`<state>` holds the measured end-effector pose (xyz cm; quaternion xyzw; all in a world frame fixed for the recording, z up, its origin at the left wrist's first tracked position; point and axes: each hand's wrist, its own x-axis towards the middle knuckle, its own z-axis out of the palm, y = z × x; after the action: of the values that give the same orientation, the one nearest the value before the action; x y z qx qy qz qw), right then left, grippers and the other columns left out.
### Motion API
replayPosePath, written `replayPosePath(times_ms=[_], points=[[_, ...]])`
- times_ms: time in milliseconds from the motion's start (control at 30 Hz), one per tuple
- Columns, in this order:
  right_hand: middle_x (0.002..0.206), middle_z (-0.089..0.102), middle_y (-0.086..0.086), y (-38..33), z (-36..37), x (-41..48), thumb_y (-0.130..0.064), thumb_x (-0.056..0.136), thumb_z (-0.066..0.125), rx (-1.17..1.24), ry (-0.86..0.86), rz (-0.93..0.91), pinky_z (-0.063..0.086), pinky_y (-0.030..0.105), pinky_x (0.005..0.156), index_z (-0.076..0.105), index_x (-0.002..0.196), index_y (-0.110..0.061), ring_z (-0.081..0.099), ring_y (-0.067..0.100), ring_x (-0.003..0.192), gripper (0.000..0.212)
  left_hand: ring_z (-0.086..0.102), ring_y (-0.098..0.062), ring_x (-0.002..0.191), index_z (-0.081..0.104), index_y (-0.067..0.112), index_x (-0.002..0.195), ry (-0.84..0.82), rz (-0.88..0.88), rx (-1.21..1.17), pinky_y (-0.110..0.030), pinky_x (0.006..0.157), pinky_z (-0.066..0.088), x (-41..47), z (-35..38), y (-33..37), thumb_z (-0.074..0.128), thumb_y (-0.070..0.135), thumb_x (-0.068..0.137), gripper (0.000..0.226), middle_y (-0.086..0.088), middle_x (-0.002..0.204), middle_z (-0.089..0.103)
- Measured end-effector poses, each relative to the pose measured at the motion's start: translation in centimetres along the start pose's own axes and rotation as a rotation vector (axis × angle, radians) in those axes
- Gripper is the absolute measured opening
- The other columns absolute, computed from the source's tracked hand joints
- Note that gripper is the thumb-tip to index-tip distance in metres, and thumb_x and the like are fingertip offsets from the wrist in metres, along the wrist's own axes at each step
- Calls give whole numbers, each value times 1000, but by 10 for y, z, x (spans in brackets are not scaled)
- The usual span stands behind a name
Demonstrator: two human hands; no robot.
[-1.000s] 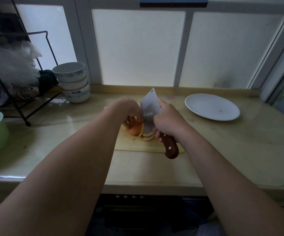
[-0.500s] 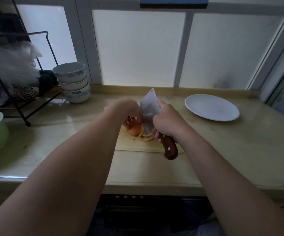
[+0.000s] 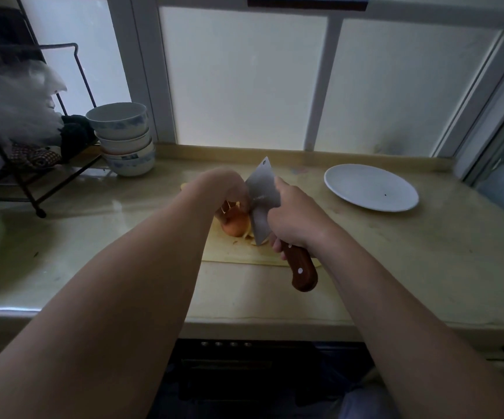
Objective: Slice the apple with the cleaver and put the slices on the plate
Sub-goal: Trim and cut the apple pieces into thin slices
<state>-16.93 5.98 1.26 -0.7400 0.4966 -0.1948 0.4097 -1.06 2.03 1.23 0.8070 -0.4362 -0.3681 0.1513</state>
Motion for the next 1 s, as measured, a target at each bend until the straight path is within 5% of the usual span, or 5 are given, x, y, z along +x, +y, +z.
replayPosePath(times_ms=[333, 600, 833, 1000], points=[[113, 69, 17, -6, 5, 4, 3, 93, 39, -109, -12, -4, 54, 27, 46, 2, 167, -33, 64, 10, 44, 91, 66, -39, 105, 53, -3, 133, -5, 5, 22, -46, 94, 57, 3, 1, -1, 70, 8, 91, 46, -23, 122, 60], [89, 67, 12, -8, 20, 16, 4, 93, 50, -216, -28, -44, 44, 21, 35, 6, 166, -25, 57, 8, 31, 89, 65, -39, 108, 56, -6, 126, 29, 57, 8, -47, 94, 57, 0, 0, -4, 67, 3, 91, 37, -23, 121, 60], [79, 68, 13, -10, 29, 26, -5, 98, 52, -239, -69, -20, 48, 27, 40, 21, 161, -19, 62, 16, 44, 72, 65, -38, 109, 60, -5, 119, 32, 74, -30, -47, 93, 58, -5, 0, -3, 66, 2, 92, 29, -22, 119, 60], [81, 71, 15, -7, 28, 29, -4, 98, 48, -232, -65, -1, 49, 26, 40, 14, 164, -24, 61, 17, 42, 77, 64, -38, 111, 58, -6, 122, 21, 54, -36, -46, 94, 57, -7, -1, -5, 69, 2, 90, 35, -22, 122, 59]])
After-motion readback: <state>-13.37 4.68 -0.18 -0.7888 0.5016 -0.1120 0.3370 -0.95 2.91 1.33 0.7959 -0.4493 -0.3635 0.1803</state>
